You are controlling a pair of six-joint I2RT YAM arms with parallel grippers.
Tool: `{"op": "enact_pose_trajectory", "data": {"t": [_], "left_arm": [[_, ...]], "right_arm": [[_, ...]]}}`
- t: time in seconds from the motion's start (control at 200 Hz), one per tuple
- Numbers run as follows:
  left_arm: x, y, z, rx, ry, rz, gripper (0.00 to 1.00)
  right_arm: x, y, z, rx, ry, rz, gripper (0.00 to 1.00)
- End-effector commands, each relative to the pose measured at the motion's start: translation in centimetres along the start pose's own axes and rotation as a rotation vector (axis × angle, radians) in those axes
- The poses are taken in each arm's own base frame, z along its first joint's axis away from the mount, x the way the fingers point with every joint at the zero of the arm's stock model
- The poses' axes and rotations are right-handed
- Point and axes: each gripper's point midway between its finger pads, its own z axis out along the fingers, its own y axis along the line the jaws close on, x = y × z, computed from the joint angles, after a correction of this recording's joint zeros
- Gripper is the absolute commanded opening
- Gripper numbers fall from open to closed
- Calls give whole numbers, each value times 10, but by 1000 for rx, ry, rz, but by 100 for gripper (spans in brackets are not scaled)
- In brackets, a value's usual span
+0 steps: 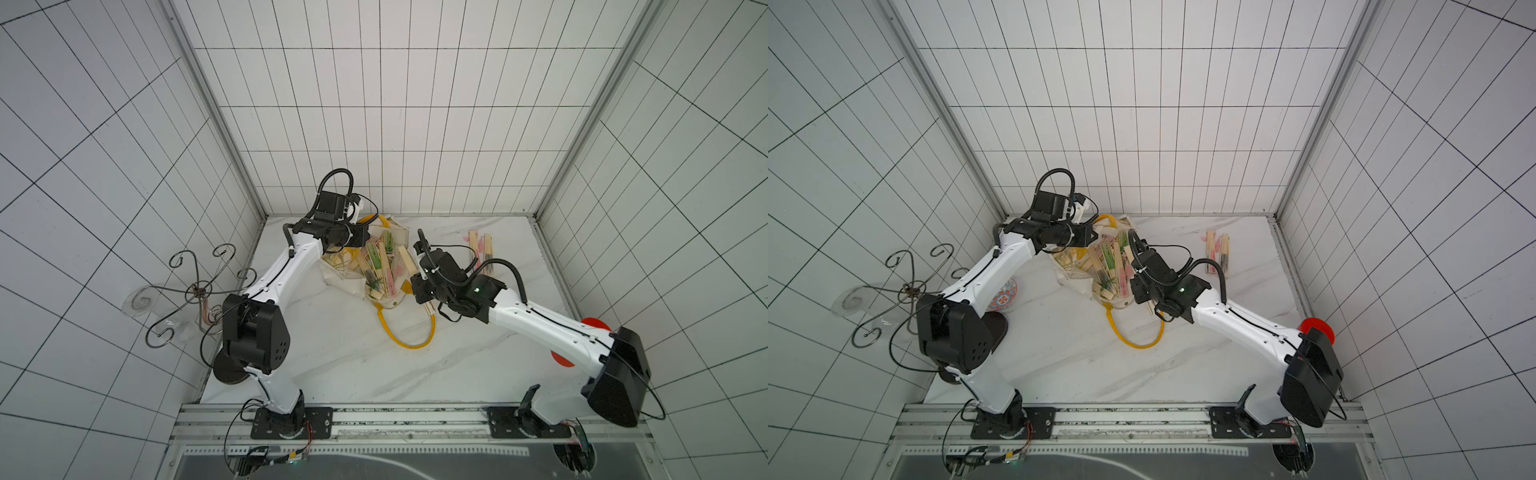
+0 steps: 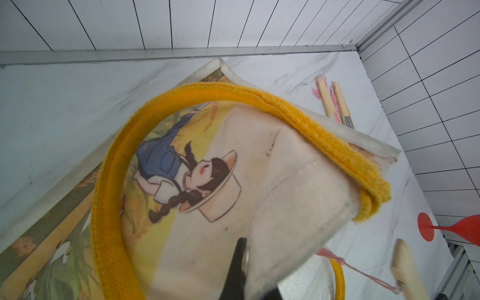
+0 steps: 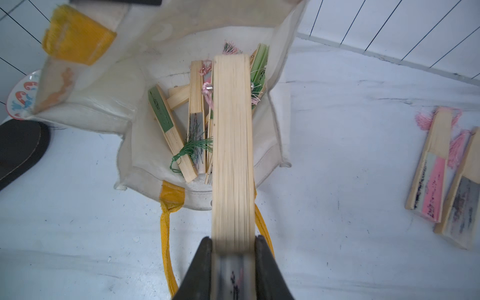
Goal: Take out the folding fans from the tote bags
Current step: Pick up the folding fan from the canvas bag, then place the folding fan at the center of the board.
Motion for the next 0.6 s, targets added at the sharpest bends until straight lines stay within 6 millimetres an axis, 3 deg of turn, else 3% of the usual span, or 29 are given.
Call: {"op": "enact_pose_trajectory", "data": {"t": [0.0, 0.165, 0.29, 0.42, 0.595], "left_arm": [[-5, -3, -10, -7, -42, 33, 0], [-5, -3, -13, -2, -63, 45, 0], [-4, -3, -15, 15, -73, 46, 0], [-5, -4, -17, 54, -92, 30, 0], [-5, 2, -17, 75, -97, 2, 0]], "right_arm": [[11, -25, -16, 51, 16, 51, 0], [-12, -66, -38, 86, -54, 145, 0], [-19, -106, -35, 150, -57, 194, 0], [-18, -143, -13, 208, -5, 231, 0], [-13, -180, 39, 238, 90, 240, 0]]}}
